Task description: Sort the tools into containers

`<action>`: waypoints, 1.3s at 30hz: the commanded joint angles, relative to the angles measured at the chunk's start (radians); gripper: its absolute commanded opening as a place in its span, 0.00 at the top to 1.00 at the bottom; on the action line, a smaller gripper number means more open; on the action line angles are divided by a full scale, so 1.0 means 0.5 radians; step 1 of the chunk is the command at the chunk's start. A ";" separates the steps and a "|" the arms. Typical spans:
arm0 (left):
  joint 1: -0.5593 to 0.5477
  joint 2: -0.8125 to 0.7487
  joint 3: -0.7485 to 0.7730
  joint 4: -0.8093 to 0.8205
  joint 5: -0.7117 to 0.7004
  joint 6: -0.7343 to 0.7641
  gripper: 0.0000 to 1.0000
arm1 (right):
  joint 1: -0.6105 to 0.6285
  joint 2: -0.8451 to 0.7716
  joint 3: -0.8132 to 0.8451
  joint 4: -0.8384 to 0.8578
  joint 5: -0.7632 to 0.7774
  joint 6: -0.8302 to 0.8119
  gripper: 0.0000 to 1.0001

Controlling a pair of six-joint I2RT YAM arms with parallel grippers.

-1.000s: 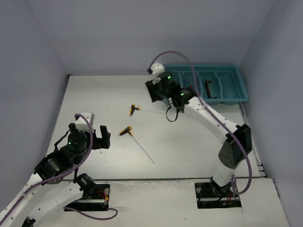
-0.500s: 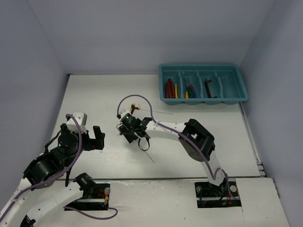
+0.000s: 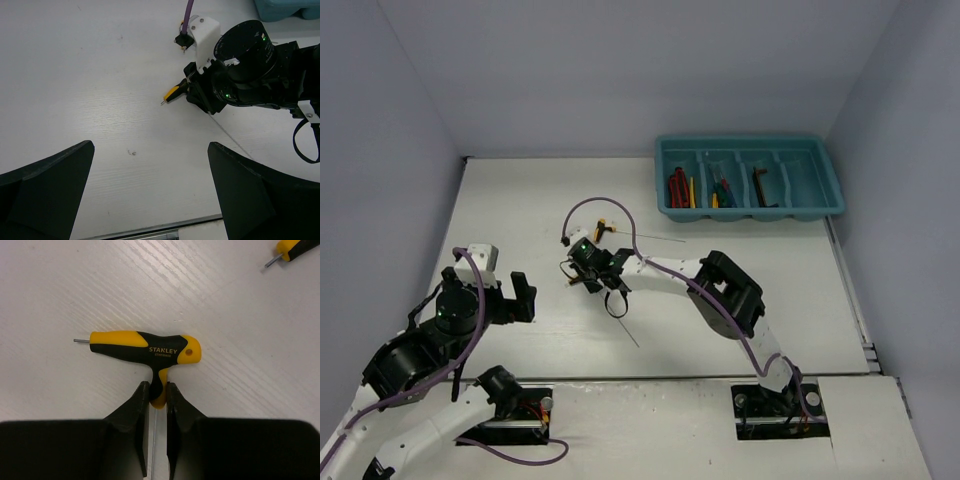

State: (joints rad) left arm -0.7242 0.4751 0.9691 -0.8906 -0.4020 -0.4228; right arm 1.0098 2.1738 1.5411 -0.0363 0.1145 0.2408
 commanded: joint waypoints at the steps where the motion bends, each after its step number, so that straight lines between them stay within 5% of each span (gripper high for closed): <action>1: 0.015 0.042 0.062 0.050 -0.052 -0.003 0.03 | -0.029 -0.228 0.003 -0.013 0.127 -0.089 1.00; 8: 0.013 0.123 0.047 0.069 -0.083 -0.047 0.03 | -0.470 -0.763 0.031 -0.053 0.213 -0.421 1.00; 15: 0.013 0.251 0.005 0.165 -0.089 -0.075 0.03 | -1.351 -0.897 0.132 -0.090 0.110 -0.792 1.00; 23: 0.016 0.408 -0.043 0.266 -0.152 -0.116 0.03 | -2.150 -0.480 0.621 -0.084 -0.061 -0.947 1.00; 33: 0.016 0.445 -0.228 0.376 -0.088 -0.224 0.03 | -2.460 0.346 1.343 -0.026 0.007 -0.893 0.99; 39: 0.016 0.482 -0.288 0.379 -0.058 -0.293 0.03 | -2.535 0.567 1.501 0.008 -0.160 -0.819 0.79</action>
State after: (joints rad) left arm -0.7238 0.6937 0.8269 -0.7544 -0.4340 -0.5261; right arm -0.2401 2.4692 2.1989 -0.1013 0.0953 -0.1978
